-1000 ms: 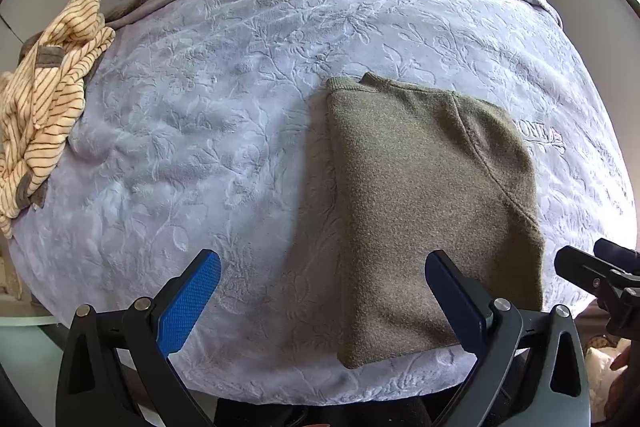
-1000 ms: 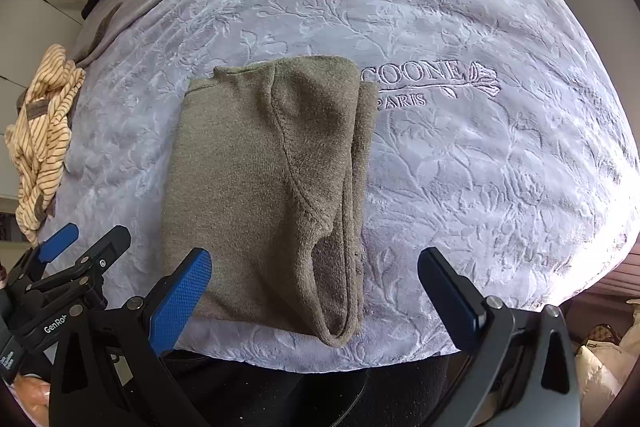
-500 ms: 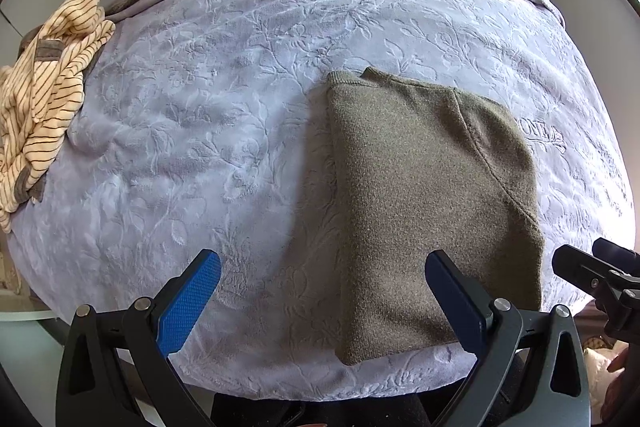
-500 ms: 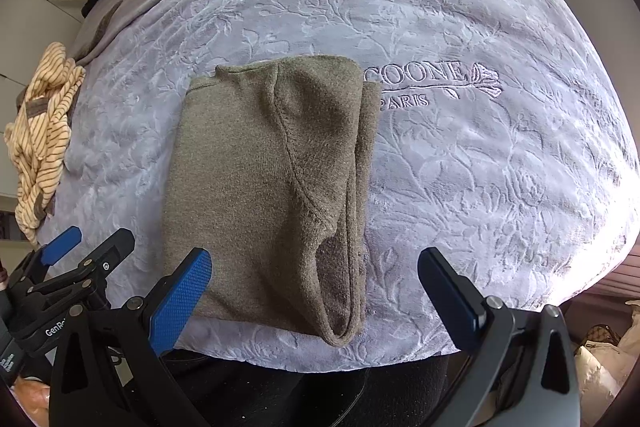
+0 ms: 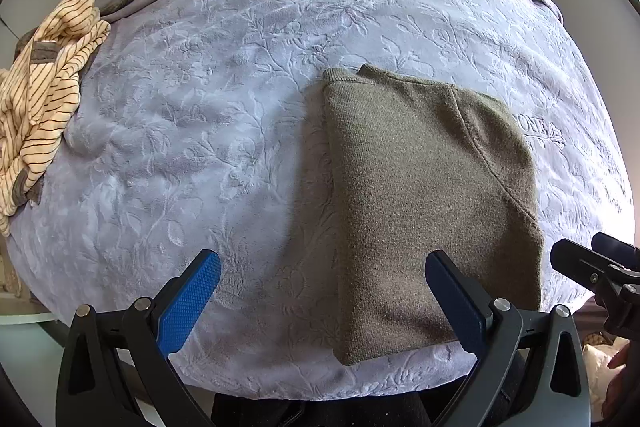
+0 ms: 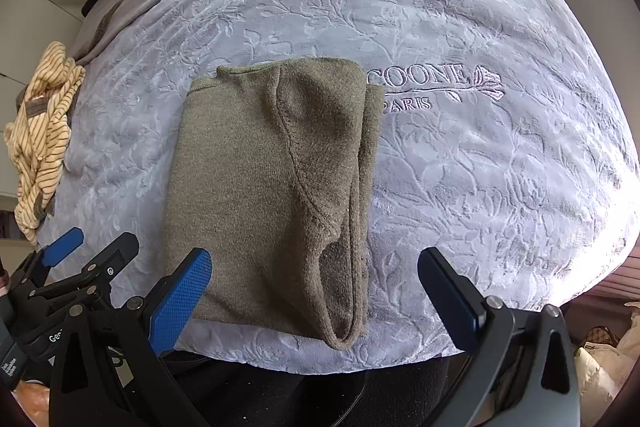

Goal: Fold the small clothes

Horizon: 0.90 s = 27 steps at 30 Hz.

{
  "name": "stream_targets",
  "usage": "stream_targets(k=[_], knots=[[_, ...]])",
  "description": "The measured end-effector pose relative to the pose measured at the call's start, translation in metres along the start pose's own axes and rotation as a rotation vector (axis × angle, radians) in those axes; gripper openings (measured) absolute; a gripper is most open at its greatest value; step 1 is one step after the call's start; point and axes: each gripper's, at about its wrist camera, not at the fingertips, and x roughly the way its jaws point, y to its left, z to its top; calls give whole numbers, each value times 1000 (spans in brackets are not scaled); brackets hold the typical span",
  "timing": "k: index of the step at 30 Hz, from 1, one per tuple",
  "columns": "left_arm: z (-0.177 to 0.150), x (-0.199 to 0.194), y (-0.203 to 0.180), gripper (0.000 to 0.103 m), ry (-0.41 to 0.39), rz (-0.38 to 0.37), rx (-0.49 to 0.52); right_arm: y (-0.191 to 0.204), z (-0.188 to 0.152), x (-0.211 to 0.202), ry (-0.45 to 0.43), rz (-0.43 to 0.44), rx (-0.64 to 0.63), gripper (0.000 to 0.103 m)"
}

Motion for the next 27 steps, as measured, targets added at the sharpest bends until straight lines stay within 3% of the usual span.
stream_targets(k=[27], knots=[[2,5,3,102,11,22,-8,-1,4,5,13,1,4,103]])
